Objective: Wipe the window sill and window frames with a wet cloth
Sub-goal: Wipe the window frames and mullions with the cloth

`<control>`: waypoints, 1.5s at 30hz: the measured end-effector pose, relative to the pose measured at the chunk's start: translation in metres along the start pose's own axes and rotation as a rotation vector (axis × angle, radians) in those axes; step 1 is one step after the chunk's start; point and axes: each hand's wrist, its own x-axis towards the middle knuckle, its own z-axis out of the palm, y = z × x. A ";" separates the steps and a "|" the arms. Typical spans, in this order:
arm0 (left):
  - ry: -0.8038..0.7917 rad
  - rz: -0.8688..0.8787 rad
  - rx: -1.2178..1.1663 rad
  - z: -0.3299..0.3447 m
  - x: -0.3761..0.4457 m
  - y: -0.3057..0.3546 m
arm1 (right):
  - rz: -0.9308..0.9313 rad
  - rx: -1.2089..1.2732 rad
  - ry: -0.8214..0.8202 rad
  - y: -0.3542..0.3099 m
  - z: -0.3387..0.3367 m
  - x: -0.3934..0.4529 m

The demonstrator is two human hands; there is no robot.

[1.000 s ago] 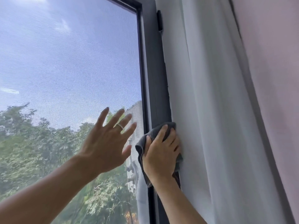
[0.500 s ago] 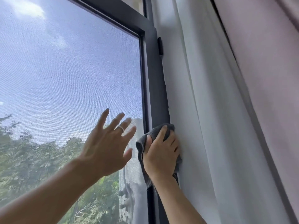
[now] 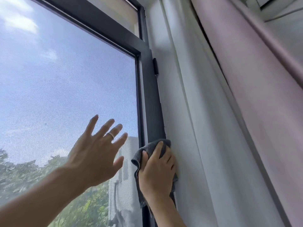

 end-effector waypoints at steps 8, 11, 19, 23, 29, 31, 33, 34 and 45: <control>0.030 -0.021 0.023 -0.004 0.006 0.007 | -0.028 -0.003 0.004 -0.021 0.000 0.052; 0.012 -0.017 0.032 -0.008 0.011 0.004 | -0.001 -0.002 0.032 -0.011 0.002 0.026; 0.052 -0.094 0.068 -0.013 0.049 -0.010 | -0.015 -0.010 0.057 -0.036 0.006 0.083; 0.055 -0.095 0.089 -0.016 0.061 -0.007 | -0.021 -0.007 0.032 -0.025 0.003 0.061; 0.041 -0.129 0.132 -0.021 0.078 -0.033 | -0.049 0.065 -0.057 -0.057 -0.010 0.131; 0.039 -0.140 0.130 -0.021 0.082 -0.041 | -0.041 0.057 -0.049 -0.057 -0.012 0.126; 0.044 -0.136 0.135 -0.020 0.087 -0.048 | -0.049 0.015 -0.041 -0.047 -0.012 0.107; 0.049 -0.133 0.141 -0.019 0.089 -0.050 | -0.059 0.007 -0.060 -0.043 -0.011 0.105; 0.091 -0.199 0.128 -0.029 0.141 -0.063 | -0.077 0.083 0.013 -0.057 -0.007 0.139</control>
